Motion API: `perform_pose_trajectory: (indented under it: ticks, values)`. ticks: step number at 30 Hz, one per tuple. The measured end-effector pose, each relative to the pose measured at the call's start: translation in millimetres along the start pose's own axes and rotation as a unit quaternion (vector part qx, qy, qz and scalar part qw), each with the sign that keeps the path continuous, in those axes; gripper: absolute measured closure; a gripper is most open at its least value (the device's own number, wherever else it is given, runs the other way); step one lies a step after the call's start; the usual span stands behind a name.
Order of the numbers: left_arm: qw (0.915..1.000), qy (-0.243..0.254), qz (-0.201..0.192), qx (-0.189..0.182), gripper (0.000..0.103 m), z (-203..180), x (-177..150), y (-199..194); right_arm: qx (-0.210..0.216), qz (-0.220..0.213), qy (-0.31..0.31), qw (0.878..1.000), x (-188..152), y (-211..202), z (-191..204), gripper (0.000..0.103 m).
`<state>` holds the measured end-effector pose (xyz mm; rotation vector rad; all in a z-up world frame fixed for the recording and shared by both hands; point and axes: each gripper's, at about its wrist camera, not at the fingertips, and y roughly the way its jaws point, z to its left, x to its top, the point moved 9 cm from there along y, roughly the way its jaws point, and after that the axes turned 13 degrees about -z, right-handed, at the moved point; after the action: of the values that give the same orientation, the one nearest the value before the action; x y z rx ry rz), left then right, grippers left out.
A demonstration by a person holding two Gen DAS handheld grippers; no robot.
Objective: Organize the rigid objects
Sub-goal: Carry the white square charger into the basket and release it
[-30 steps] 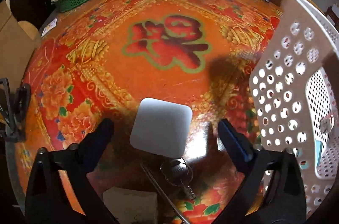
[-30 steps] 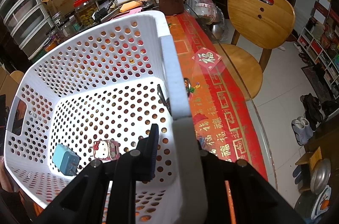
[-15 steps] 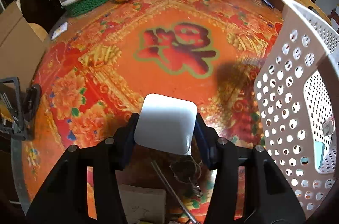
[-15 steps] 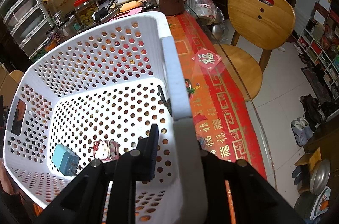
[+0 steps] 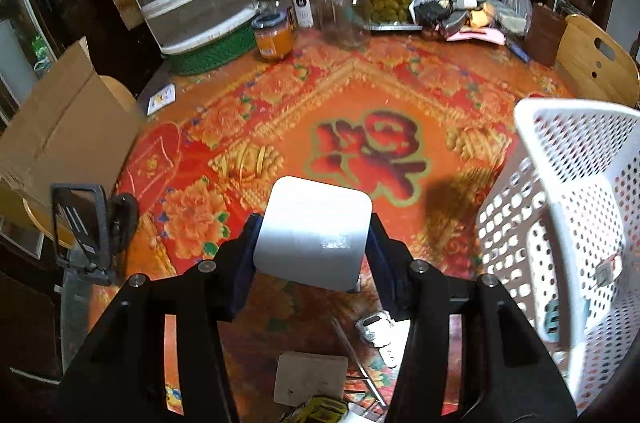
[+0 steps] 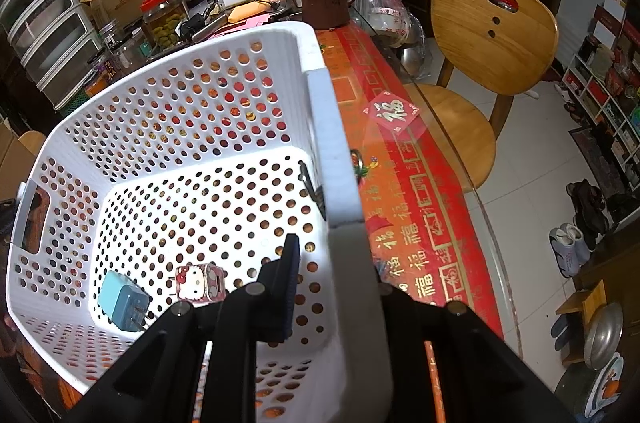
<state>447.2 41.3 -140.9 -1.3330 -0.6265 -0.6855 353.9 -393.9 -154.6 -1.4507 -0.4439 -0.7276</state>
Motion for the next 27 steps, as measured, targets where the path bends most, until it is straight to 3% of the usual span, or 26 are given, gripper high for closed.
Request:
perform_pose_trajectory:
  ticks: [7,13,20,27]
  values:
    - [0.9995,-0.004,-0.027,-0.018,0.055,-22.3,36.8,-33.5,0.0,0.0,0.0,1.0,-0.2,-0.1,0.3,0.086]
    - [0.9977,0.02,-0.049,-0.044,0.055,-68.2,59.8,-59.7,0.0,0.0,0.0,1.0,-0.2,-0.1,0.4,0.086]
    - [0.9929,0.055,-0.057,-0.089,0.055,-133.8,66.6,-82.0,0.0,0.0,0.0,1.0,-0.3,0.0,0.5,0.086]
    - [0.9893,0.09,-0.042,-0.107,0.055,-178.8,53.5,-77.7,0.001,0.0,-0.001,1.0,-0.9,0.4,0.9,0.085]
